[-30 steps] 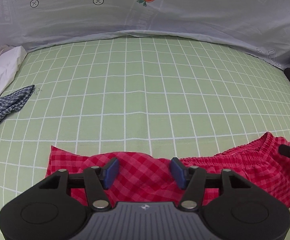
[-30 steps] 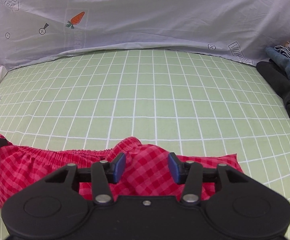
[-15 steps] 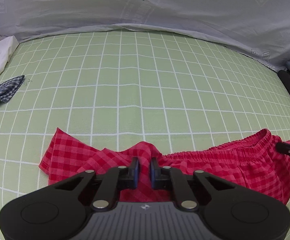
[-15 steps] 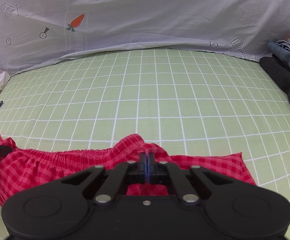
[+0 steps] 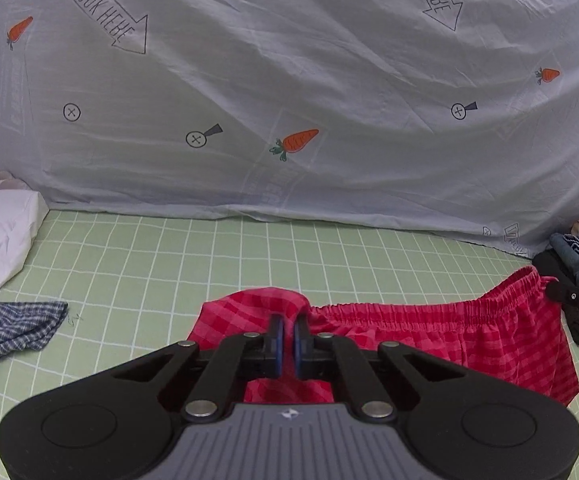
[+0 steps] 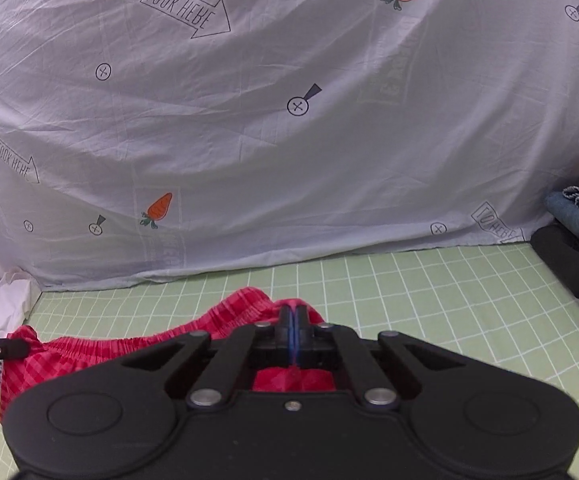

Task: Fold clothes
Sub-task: 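Lay the shorts flat on the mat and open both tools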

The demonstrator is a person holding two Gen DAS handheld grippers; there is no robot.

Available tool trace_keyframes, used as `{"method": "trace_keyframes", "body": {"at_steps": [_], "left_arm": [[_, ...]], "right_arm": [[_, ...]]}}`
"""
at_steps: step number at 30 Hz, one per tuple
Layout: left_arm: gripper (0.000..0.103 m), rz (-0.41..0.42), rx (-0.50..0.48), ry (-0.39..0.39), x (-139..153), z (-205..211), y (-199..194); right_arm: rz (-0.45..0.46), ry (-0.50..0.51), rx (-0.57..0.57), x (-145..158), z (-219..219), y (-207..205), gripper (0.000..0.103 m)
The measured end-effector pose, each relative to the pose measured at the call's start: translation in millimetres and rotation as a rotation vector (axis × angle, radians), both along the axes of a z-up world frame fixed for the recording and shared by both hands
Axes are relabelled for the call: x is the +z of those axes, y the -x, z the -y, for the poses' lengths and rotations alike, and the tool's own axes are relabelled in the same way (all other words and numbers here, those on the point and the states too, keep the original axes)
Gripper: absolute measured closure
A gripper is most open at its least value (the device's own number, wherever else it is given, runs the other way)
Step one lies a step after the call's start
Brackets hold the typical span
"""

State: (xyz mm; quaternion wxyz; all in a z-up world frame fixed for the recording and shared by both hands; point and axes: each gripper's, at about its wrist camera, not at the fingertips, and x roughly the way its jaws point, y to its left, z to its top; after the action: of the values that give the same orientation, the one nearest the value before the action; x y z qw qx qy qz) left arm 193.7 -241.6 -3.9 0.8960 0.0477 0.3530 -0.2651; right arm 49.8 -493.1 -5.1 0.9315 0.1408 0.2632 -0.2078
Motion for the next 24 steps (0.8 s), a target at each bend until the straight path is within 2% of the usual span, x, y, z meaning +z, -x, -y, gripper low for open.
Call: {"method": "trace_keyframes", "body": {"at_steps": [3, 5, 6, 7, 8, 9, 10, 14, 18, 21, 24], "left_arm": [[0.093, 0.088, 0.092, 0.030, 8, 10, -28], [0.074, 0.104, 0.151, 0.030, 8, 13, -45], [0.069, 0.108, 0.163, 0.017, 7, 14, -50], [0.059, 0.111, 0.175, 0.005, 6, 14, -55], [0.052, 0.104, 0.185, -0.007, 1, 12, -56], [0.048, 0.093, 0.192, -0.017, -4, 8, -57], [0.042, 0.070, 0.197, -0.034, -12, 3, -55], [0.041, -0.048, 0.228, -0.121, -51, -24, -41], [0.041, -0.155, 0.290, -0.217, -89, -56, -16], [0.040, -0.209, 0.324, -0.275, -109, -76, 3], [0.040, -0.263, 0.360, -0.282, -124, -92, 19]], "right_arm": [[0.035, 0.048, -0.020, 8, 14, -31, 0.102], [0.030, 0.058, -0.037, 9, 24, -47, 0.099], [0.023, 0.060, -0.041, 9, 28, -53, 0.090], [0.005, 0.059, -0.050, 2, 28, -50, 0.083], [-0.014, 0.058, -0.061, -4, 28, -45, 0.066], [-0.033, 0.057, -0.071, -11, 28, -41, 0.054], [-0.052, 0.056, -0.081, -18, 28, -36, 0.053], [-0.128, 0.051, -0.122, -45, 27, -19, 0.046], [-0.272, -0.003, -0.239, -87, 25, 26, 0.036], [-0.301, -0.079, -0.361, -109, 27, 72, 0.027], [-0.314, -0.103, -0.425, -122, 26, 106, 0.024]]}}
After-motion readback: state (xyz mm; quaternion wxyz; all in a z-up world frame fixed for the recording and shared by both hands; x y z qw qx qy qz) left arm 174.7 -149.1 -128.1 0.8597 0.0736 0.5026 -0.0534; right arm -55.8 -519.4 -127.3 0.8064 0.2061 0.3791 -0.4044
